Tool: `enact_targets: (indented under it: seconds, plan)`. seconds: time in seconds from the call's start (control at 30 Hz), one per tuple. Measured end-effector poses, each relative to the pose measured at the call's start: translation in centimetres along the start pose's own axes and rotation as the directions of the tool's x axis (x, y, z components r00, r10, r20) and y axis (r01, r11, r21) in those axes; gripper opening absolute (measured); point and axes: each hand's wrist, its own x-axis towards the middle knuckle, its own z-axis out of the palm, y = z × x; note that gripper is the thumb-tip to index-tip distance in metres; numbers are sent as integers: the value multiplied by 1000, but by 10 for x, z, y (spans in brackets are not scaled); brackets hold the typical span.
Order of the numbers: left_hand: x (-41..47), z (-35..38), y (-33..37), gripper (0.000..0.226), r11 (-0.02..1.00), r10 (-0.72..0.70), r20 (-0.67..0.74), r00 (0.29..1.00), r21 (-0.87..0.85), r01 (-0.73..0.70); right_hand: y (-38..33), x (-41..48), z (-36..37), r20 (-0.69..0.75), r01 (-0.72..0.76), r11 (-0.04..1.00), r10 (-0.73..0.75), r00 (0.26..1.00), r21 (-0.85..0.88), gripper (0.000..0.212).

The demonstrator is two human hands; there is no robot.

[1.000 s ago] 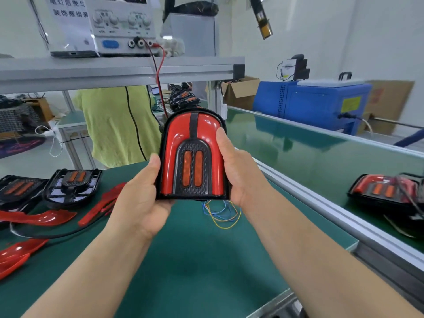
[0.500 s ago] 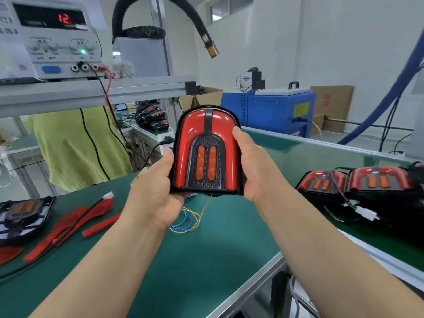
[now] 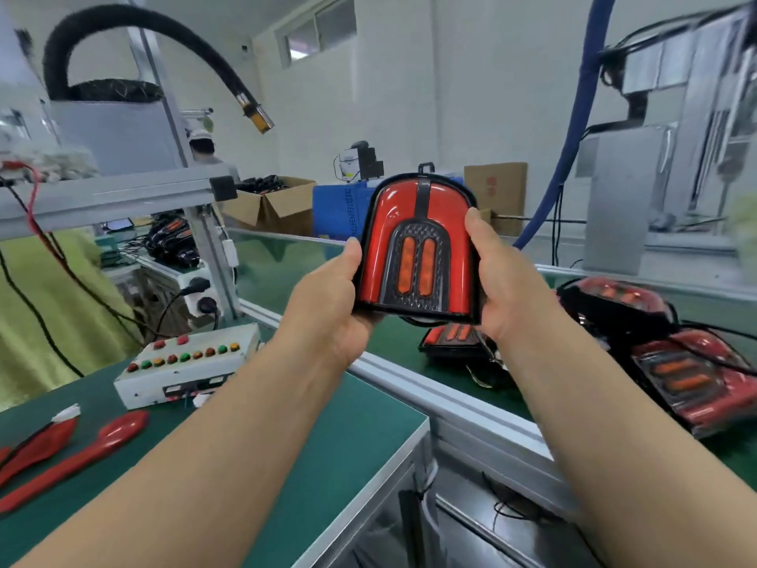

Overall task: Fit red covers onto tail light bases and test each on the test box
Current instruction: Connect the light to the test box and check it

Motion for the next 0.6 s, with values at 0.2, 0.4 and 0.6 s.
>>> enact_targets:
  seconds: [0.2,0.4,0.6]
  plan:
    - [6,63,-22,27,997,-35,133,991,69,26,-36,-1,-59,-120,95,995,-93,988,17,42]
    - [-6,127,-46,30,994,-46,326,944,113,9,-73,-11,-122,-237,179,981,-157,959,74,47]
    - [-15,182,-85,37,980,-84,469,879,201,-13,-97,-27,-185,-413,260,962,-203,888,86,38]
